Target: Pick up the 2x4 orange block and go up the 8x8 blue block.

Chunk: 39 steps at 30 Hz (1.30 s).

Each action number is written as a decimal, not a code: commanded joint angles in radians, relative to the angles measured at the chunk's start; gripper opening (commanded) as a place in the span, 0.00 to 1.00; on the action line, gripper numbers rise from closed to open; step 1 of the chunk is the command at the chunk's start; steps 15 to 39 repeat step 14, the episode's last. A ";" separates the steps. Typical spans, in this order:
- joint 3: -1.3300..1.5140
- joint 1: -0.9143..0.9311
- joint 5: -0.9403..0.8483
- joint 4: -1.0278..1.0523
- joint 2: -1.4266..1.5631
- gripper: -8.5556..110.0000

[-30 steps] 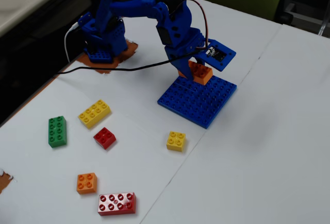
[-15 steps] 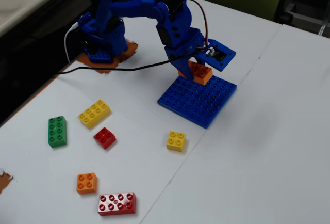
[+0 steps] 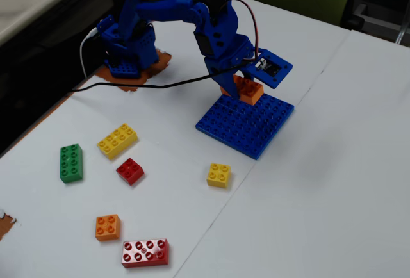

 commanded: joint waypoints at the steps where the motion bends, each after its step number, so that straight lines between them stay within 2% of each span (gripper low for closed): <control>1: -0.060 0.008 -0.006 0.008 0.011 0.07; 39: -0.061 0.008 0.005 -0.006 0.009 0.07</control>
